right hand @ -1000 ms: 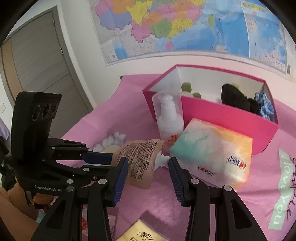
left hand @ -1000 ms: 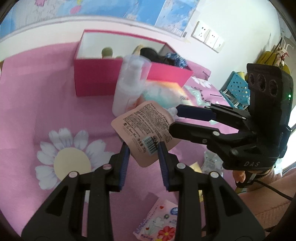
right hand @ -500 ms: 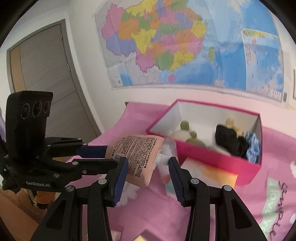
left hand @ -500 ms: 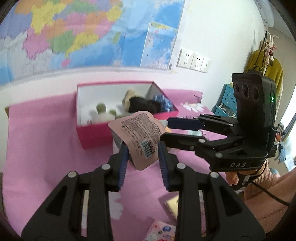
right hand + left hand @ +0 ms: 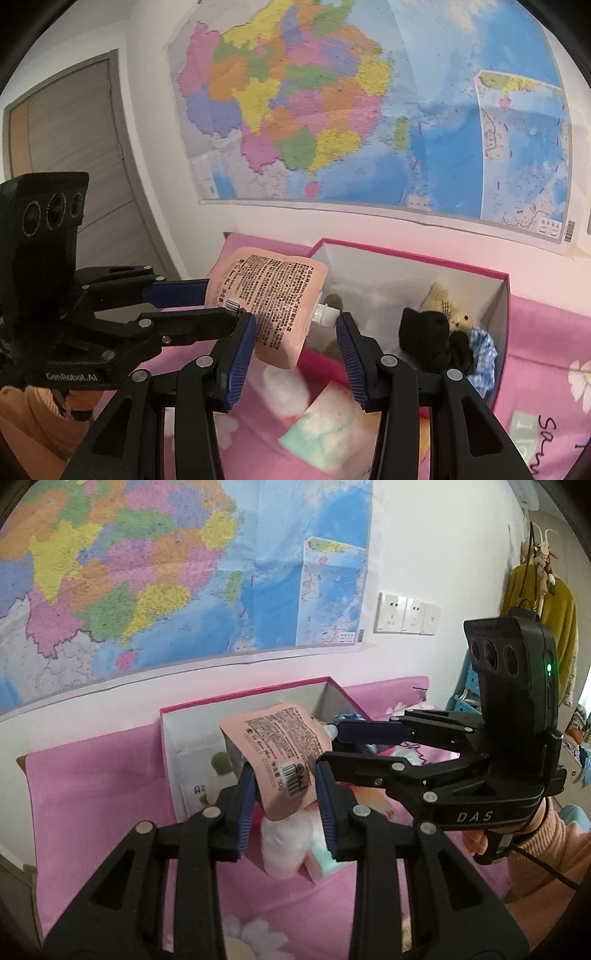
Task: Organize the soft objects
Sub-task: 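Lower the peach pouch into the pink box and open the right gripper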
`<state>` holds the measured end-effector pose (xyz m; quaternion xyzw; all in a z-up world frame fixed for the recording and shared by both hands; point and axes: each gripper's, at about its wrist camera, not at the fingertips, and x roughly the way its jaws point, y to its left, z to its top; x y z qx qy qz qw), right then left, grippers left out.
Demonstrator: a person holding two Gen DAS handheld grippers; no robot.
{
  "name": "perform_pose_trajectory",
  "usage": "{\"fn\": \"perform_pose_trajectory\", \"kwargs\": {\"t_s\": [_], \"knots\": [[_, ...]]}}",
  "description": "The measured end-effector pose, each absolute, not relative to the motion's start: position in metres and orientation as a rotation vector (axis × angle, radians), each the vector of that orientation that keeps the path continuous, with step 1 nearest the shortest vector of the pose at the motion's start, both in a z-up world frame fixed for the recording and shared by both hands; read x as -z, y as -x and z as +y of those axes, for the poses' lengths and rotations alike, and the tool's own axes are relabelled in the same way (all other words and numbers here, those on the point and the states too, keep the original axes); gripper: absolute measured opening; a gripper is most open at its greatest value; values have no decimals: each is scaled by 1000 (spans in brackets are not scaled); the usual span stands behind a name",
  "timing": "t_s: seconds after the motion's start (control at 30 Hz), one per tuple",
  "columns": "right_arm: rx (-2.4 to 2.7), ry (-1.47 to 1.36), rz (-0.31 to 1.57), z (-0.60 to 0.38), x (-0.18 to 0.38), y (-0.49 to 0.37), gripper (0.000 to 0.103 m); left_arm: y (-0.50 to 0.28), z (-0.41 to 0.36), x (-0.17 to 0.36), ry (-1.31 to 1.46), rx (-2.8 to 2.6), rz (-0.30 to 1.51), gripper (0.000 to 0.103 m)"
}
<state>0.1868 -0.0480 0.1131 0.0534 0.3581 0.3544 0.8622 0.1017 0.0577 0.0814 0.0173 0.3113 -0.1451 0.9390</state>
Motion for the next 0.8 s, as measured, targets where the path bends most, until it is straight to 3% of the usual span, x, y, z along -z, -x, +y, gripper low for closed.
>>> {"fn": "perform_pose_trajectory", "kwargs": {"t_s": [0.8], "knots": [[-615,-116,900,-27,-41,-269,44,-195,75,-16,-2,186,783,33]]}}
